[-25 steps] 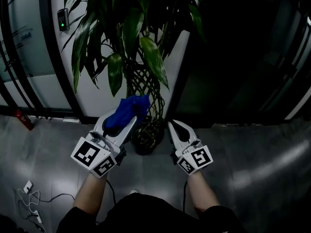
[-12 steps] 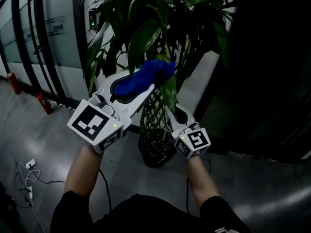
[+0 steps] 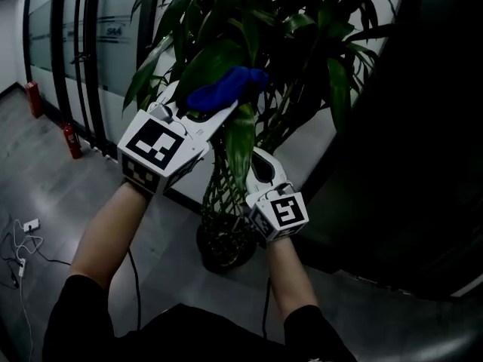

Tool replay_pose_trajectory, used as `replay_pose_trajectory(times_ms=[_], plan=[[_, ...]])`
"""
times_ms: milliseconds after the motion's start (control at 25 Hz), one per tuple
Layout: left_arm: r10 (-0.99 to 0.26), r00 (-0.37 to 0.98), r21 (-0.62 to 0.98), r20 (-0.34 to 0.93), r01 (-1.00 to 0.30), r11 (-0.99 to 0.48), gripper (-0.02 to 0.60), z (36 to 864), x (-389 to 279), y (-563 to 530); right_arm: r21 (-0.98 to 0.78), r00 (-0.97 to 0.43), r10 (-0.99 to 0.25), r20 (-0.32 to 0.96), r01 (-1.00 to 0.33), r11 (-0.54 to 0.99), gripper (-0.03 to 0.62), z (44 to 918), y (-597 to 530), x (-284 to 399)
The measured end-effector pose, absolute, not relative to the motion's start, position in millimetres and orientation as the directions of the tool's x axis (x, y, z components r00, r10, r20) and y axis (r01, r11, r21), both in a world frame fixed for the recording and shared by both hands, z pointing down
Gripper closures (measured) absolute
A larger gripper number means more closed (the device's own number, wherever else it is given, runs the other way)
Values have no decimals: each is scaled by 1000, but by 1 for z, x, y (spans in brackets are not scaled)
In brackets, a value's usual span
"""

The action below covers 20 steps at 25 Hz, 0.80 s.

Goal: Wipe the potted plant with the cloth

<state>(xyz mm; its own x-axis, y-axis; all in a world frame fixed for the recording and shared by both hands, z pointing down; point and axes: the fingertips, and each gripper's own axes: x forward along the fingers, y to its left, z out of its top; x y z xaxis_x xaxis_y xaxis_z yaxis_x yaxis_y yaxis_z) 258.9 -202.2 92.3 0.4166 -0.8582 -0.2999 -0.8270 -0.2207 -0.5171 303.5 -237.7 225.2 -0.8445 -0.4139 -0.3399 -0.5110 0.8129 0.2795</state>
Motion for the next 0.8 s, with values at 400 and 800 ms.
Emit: replay_pose_trajectory(times_ms=[400, 800], plan=[[-898, 437, -651, -52, -696, -301, 426, 148, 300, -224, 256, -854, -381, -354, -480, 839, 591, 220, -231, 302], [-870, 492, -624, 42, -667, -407, 426, 191, 327, -207, 261, -858, -387, -337, -480, 837, 591, 230, -230, 308]])
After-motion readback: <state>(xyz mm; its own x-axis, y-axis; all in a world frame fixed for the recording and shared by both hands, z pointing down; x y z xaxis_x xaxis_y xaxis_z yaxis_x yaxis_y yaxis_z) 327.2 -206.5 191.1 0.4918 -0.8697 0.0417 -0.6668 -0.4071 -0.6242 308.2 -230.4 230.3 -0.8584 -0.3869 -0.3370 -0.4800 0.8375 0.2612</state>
